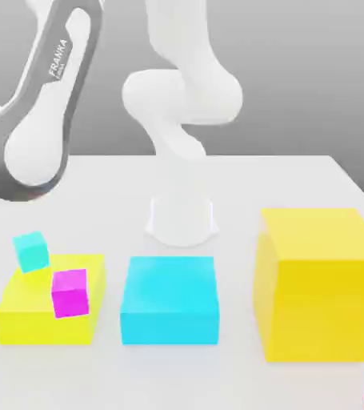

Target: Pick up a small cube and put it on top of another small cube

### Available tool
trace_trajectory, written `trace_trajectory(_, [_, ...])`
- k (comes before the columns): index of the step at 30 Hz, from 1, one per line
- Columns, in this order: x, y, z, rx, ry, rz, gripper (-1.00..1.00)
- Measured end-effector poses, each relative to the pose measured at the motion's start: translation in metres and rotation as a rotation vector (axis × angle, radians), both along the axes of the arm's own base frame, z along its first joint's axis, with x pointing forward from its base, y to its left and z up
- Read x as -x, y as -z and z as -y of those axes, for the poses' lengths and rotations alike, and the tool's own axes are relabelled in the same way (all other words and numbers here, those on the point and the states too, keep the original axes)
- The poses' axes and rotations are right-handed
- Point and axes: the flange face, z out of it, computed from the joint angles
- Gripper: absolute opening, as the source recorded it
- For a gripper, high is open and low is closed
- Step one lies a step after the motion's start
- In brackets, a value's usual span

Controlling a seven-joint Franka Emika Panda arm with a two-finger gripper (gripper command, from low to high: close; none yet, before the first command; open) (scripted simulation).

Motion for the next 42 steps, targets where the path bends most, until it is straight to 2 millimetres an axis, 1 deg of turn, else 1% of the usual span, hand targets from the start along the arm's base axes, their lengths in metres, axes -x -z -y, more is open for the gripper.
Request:
trace_trajectory(1, [0.009,0.014,0.008,0.004,0.017,-0.023,0.00])
trace_trajectory(2, [0.012,0.029,0.013,0.007,0.025,-0.034,0.00])
trace_trajectory(5, [0.016,0.074,0.016,0.009,0.031,-0.044,0.00])
trace_trajectory(6, [0.017,0.085,0.016,0.008,0.032,-0.045,-1.00])
trace_trajectory(11, [0.017,0.085,0.016,0.007,0.032,-0.045,-1.00])
trace_trajectory(12, [0.017,0.091,0.016,0.007,0.033,-0.045,-1.00])
trace_trajectory(13, [0.017,0.085,0.017,0.008,0.033,-0.046,-1.00])
trace_trajectory(14, [0.016,0.075,0.017,0.009,0.032,-0.045,-1.00])
trace_trajectory(17, [0.018,0.035,0.016,0.006,0.035,-0.045,-1.00])
trace_trajectory(18, [0.023,0.024,0.016,0.000,0.051,-0.044,-1.00])
trace_trajectory(23, [0.059,-0.014,0.011,-0.036,0.155,-0.041,-1.00])
trace_trajectory(29, [0.109,-0.053,0.001,-0.059,0.283,-0.039,-1.00])
trace_trajectory(31, [0.127,-0.064,-0.003,-0.060,0.329,-0.040,-1.00])
trace_trajectory(35, [0.154,-0.083,-0.022,-0.050,0.391,-0.042,-1.00])
trace_trajectory(39, [0.185,-0.098,-0.038,-0.024,0.464,-0.043,-1.00])
trace_trajectory(40, [0.192,-0.101,-0.043,-0.016,0.482,-0.044,-1.00])
trace_trajectory(42, [0.196,-0.087,-0.045,-0.010,0.494,-0.043,-1.00])
